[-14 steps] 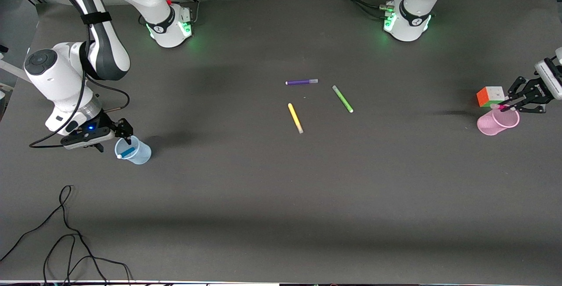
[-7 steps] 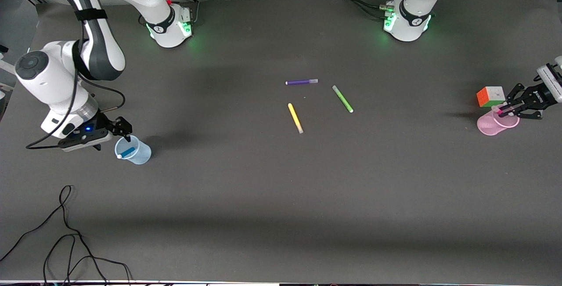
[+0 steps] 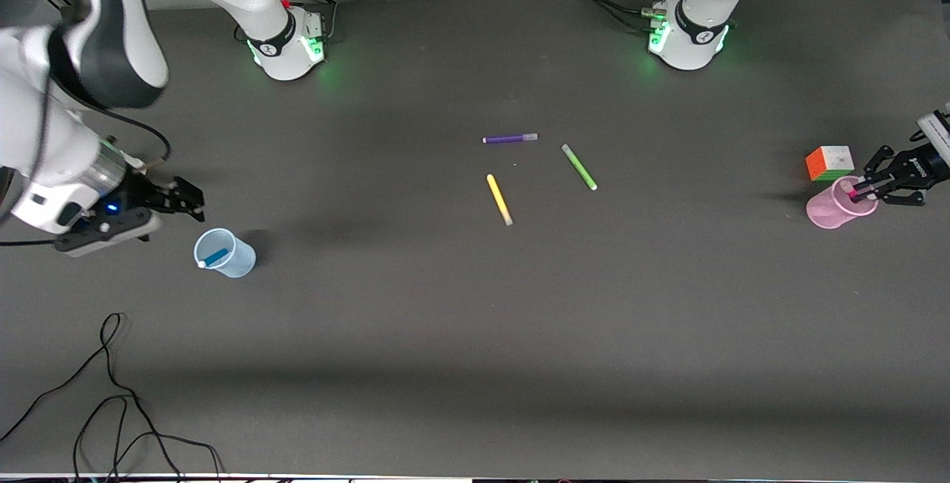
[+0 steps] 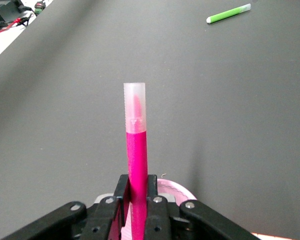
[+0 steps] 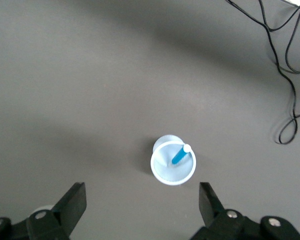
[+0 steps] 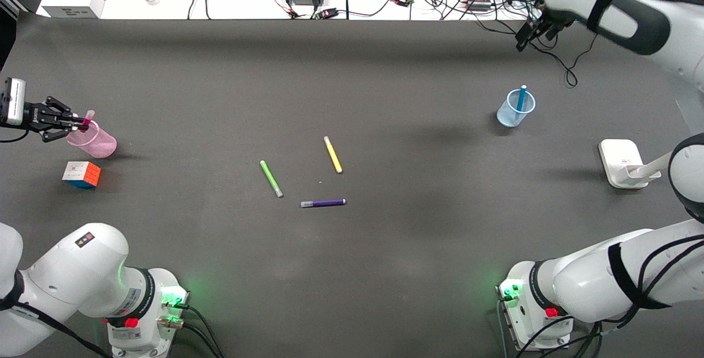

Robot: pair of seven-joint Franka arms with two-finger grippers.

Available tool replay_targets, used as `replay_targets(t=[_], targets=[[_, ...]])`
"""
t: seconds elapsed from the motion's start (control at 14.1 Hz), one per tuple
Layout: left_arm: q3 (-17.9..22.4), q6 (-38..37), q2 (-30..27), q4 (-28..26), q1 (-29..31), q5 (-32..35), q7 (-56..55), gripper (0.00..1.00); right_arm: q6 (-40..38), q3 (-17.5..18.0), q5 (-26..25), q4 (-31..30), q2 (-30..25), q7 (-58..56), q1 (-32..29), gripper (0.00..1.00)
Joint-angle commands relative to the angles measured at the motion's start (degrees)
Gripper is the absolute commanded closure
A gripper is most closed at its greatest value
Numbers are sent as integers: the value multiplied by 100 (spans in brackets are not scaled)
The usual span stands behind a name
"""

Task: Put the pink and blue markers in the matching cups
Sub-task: 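Open the left gripper and withdraw it while the right gripper retracts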

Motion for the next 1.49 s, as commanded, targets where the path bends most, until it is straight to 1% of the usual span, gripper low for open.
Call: replay_targets(t=[0.0,0.07,0.28,0.36,0.43,0.5,0.64,0.78,0.85,1.0,1.14,1.35,1.42], targets=[[-53,-284,165,225,82,-93,156,5,-708,77,101,416,-149,236,-48,0],[-53,-302,183,225,91,-102,156,3,-849,208,101,407,-298,385,-188,0],[-44,-328,183,225,91,-111,138,1,-1026,1129,101,328,-527,597,-1048,0],[-53,-346,157,225,91,-111,51,1,-1043,1289,101,302,-589,598,-1207,0],[-53,-364,70,234,65,-111,-141,1,-1044,1308,101,215,-650,598,-1218,0],[-53,-355,-27,269,65,-111,-578,1,-1044,1316,101,196,-694,598,-1218,0],[-97,-311,-359,401,-84,-24,-1693,1,-1044,1447,92,275,-704,607,-1244,0],[-79,-258,-956,410,-531,248,-2983,1,-1044,1562,101,310,-695,756,-1402,0],[-97,-258,-1264,410,-690,554,-3809,1,-1044,1571,101,319,-695,826,-1402,0],[-97,-267,-1853,410,-1277,1126,-5531,1,-1209,1694,101,328,-704,1237,-1463,0],[-106,-293,-2319,419,-1857,1732,-7166,1,-1325,2123,101,293,-852,1371,-1892,0],[-219,-398,-2690,629,-2807,2681,-9426,1,-1316,2125,188,214,-959,1362,-1921,0],[-307,-582,-2734,734,-3044,2910,-10251,1,-1307,2108,198,231,-959,1328,-1938,0]])
